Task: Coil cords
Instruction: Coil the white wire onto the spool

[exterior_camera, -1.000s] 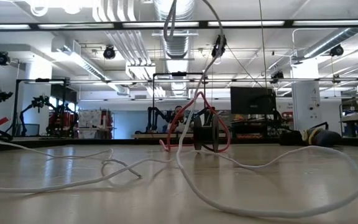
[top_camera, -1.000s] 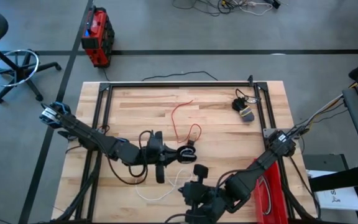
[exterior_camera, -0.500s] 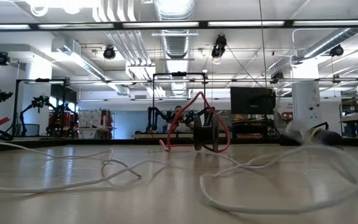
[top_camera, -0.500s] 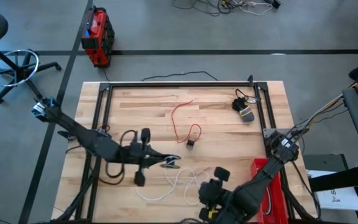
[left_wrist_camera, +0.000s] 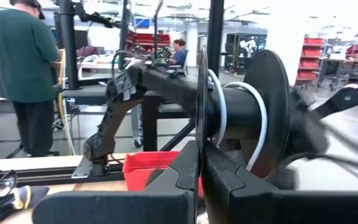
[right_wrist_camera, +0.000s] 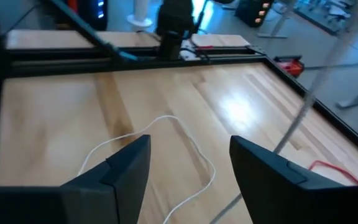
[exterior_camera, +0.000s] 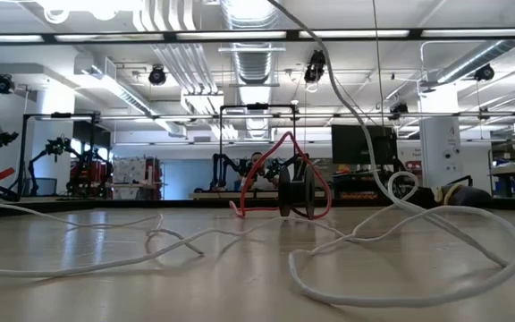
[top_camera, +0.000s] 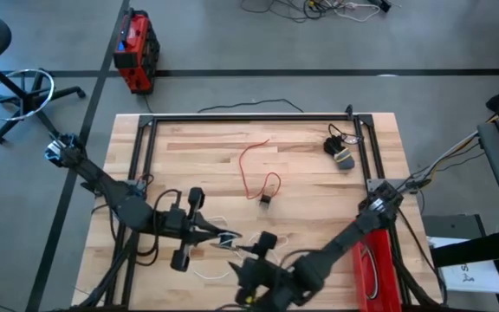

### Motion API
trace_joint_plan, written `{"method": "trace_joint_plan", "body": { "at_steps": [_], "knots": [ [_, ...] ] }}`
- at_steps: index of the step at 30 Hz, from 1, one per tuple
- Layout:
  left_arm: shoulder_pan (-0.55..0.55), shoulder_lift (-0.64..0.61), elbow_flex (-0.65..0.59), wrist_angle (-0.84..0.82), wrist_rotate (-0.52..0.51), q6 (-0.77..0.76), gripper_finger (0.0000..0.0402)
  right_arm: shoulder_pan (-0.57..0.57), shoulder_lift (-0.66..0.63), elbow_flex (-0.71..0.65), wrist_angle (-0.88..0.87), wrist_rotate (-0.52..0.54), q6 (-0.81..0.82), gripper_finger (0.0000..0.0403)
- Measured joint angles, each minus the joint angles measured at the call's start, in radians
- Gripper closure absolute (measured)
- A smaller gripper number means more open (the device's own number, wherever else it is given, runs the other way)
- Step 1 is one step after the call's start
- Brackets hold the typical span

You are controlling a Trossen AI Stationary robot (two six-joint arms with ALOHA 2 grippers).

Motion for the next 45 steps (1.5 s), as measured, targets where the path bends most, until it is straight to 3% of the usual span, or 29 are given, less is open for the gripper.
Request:
{"method": "trace_joint_plan", "body": {
  "at_steps": [11, 15, 25, 29, 39, 45],
  "knots": [
    [-0.077, -0.018, 0.000, -0.007, -0.051, 0.042, 0.0401, 0.045, -0.003, 0.000, 0.015, 0.037, 0.056, 0.0197],
    [-0.077, -0.018, 0.000, -0.007, -0.053, 0.043, 0.0401, 0.066, -0.009, 0.000, 0.016, 0.110, 0.065, 0.0195],
    [-0.079, -0.017, 0.000, -0.005, -0.053, 0.037, 0.0401, 0.006, -0.008, 0.000, 0.005, 0.082, 0.113, 0.0216],
    [-0.085, -0.017, 0.000, -0.005, -0.053, 0.038, 0.0401, -0.012, -0.008, -0.015, 0.003, 0.017, 0.141, 0.0244],
    [-0.092, -0.019, 0.000, -0.013, -0.053, 0.040, 0.0401, 0.006, -0.011, -0.029, -0.004, 0.015, 0.160, 0.0367],
    [-0.092, -0.019, 0.000, -0.015, -0.052, 0.040, 0.0401, 0.014, -0.026, -0.029, -0.054, 0.002, 0.178, 0.0400]
  ]
}}
